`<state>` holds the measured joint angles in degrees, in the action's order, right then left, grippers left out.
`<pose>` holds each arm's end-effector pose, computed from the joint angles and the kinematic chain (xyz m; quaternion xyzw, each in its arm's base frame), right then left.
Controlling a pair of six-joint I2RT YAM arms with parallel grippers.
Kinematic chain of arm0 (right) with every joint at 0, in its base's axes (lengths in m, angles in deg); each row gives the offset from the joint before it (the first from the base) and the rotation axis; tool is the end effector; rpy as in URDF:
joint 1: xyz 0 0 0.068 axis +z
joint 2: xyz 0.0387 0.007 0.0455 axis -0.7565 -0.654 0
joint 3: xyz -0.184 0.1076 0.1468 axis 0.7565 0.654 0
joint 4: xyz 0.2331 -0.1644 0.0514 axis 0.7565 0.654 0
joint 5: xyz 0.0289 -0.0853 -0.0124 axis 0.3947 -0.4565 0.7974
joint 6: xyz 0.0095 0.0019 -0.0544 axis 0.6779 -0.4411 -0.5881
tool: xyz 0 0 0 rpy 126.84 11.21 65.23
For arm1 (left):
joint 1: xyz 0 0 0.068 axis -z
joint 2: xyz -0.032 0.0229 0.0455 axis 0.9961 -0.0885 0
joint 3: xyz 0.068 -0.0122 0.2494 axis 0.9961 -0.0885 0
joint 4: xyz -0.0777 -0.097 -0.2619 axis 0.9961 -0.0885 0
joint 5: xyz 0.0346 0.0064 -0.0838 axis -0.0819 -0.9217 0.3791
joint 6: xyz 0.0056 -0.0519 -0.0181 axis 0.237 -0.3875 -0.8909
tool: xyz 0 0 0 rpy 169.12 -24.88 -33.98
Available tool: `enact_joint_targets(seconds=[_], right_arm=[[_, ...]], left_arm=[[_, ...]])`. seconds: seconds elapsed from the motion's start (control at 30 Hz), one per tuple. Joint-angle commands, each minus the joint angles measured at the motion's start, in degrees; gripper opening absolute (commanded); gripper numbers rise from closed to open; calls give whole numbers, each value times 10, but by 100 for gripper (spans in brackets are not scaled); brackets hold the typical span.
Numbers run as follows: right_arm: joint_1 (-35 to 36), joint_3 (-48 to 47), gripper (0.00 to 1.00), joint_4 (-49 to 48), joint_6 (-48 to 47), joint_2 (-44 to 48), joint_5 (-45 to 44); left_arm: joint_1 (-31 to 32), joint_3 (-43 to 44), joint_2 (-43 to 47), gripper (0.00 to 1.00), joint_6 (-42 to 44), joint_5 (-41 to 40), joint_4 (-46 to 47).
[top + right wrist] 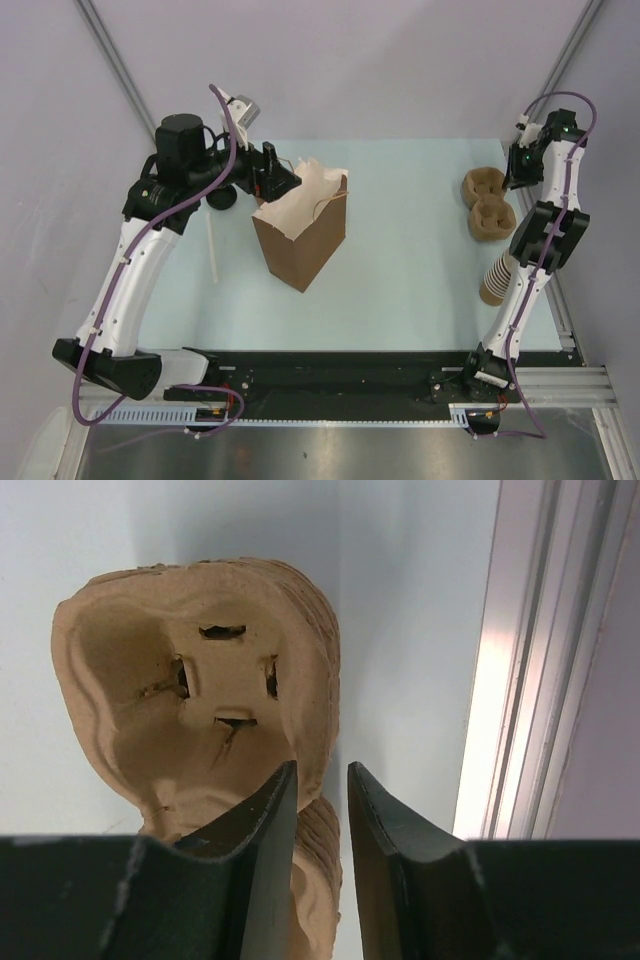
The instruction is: Pack the takeout coffee
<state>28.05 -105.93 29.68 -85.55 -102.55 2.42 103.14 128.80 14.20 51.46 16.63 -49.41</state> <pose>0.4978 -0.1815 0.2475 -0.0138 0.9648 0.0440 0.2587 0.2723 -0.1108 0.4668 0.2568 0.7546 -0.3303 0.5054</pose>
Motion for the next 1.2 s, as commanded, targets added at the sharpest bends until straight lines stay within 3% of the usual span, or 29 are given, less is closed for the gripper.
enact_joint_targets(seconds=[0.0, 0.2, 0.37, 0.53, 1.17], right_arm=[[6, -31, 31, -5, 3, -8, -1], [12, -33, 20, -5, 3, -11, -3], [12, -33, 19, -5, 4, -4, -3], [7, -33, 0, -2, 6, 14, 4], [-19, -17, 0, 28, 21, 69, 137]], left_arm=[[-4, 7, -1, 100, -6, 12, 17], [-4, 5, -2, 100, -6, 10, 18], [-4, 2, -5, 99, -9, 12, 18], [-4, 3, -7, 99, -12, 14, 20], [-4, 5, -14, 99, -19, 19, 21]])
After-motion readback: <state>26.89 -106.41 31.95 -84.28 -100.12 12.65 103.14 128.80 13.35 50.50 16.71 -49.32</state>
